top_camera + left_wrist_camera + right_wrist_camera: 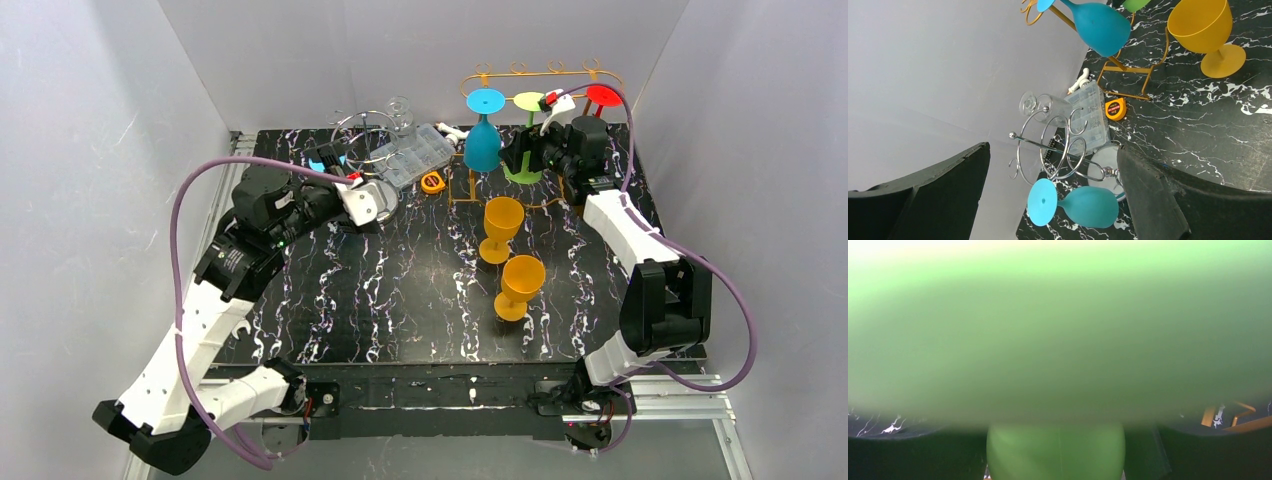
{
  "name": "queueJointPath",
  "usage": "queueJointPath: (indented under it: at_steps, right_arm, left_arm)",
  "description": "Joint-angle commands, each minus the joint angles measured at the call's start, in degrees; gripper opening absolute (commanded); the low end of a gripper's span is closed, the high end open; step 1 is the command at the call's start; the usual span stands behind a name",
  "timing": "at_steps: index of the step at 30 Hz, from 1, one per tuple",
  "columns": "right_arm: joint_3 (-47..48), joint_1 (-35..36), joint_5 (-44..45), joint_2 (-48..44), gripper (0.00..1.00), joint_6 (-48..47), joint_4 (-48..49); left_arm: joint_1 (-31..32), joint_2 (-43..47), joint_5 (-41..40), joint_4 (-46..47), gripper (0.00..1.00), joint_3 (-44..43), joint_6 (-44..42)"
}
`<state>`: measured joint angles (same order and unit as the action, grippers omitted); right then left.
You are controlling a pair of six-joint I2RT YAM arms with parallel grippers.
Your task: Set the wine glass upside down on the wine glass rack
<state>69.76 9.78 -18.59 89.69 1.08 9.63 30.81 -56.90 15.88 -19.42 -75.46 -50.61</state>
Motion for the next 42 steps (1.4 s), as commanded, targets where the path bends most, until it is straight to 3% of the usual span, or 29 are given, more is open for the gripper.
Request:
queueJointPath:
  at_steps: [1,19,26,38,42]
  right_arm:
    - [0.84,-0.11,0.42,0.96,0.32,-0.91,3.36]
    - [2.88,-0.2,1.81,3.11,0.37,-4.04,2.55]
    - [1.52,-0.2,4.49,3.73,0.59,-1.87,5.66]
    - [3.08,-0.2,4.74,6.3,0.64,-2.49,5.55]
    - [1.92,-0.2,6.18,5.73,0.72,-1.62,6.89]
  left_arm:
    - [-0.4,2.03,0.4,-0.96,0.98,0.56,0.36]
    - [-0.38,3.43,0.14,-1.23,0.98,2.57,-0.4]
    - [-0.39,3.48,0.23,-1.42,0.98,2.53,-0.49]
    - [-0.4,3.71,0.51,-2.27,0.98,3.08,-1.09]
    - [-0.35,3.73,0.62,-2.08,0.98,3.63,-1.16]
